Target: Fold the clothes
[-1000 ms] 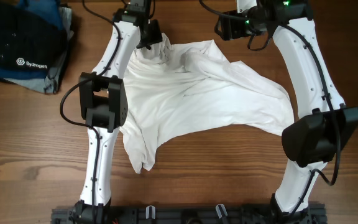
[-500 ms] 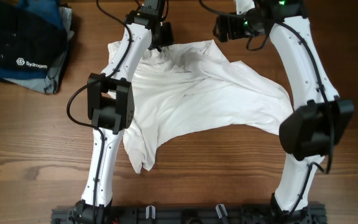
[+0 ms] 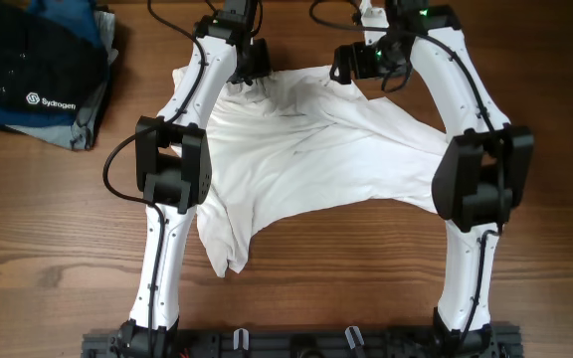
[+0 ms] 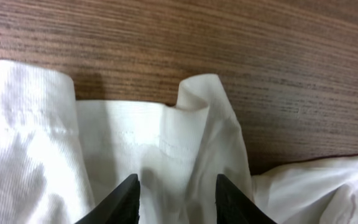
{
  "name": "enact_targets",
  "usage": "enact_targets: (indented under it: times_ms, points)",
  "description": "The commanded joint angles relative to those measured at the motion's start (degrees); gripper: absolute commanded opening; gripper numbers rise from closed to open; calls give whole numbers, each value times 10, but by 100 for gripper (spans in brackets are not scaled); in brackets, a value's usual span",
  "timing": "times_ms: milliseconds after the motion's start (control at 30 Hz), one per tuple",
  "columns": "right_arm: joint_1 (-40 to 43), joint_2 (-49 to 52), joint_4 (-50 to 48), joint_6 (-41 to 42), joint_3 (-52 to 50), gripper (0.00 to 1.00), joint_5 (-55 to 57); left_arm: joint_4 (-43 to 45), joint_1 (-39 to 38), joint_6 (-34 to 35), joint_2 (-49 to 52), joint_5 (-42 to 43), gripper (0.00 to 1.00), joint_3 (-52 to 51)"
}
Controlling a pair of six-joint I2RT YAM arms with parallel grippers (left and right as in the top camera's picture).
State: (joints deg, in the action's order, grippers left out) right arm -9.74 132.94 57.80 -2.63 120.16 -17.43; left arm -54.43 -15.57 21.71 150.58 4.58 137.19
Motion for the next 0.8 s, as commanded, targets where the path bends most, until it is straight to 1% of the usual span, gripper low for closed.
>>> enact_targets:
  times_ms: [0, 33, 100, 133, 200, 267, 300, 367, 433, 533, 700, 733, 767]
  points:
    - [4, 38, 3, 5, 9, 80, -24, -4, 4, -3, 5, 5, 39, 4]
    - [5, 49, 3, 5, 9, 64, -29, -8, 4, -3, 5, 5, 39, 4]
    - [5, 58, 0, 4, 9, 52, -38, -11, 4, -3, 5, 5, 39, 4]
    - [4, 62, -5, 2, 9, 56, -39, -14, 4, -3, 5, 5, 39, 4]
    - [4, 63, -19, -4, 9, 74, -38, -14, 4, -3, 5, 5, 39, 4]
    - [5, 63, -47, -5, 9, 82, -25, -14, 4, -3, 5, 5, 39, 4]
    - [5, 63, -66, -5, 9, 90, -16, -15, 4, -3, 5, 5, 39, 4]
    - [5, 63, -95, -5, 9, 93, -6, -20, 4, -3, 5, 5, 39, 4]
    - [5, 64, -131, -6, 9, 91, -2, -25, 4, -3, 5, 5, 39, 4]
    - [5, 64, -162, -6, 9, 77, -2, -26, 4, -3, 5, 5, 39, 4]
    - [4, 68, -161, -9, 9, 74, -5, -26, 5, -3, 5, 5, 40, 4]
    - [4, 70, -160, -10, 9, 74, -7, -26, 5, -3, 5, 5, 40, 4]
    - [4, 74, -156, -10, 9, 77, -6, -26, 5, -3, 5, 5, 40, 4]
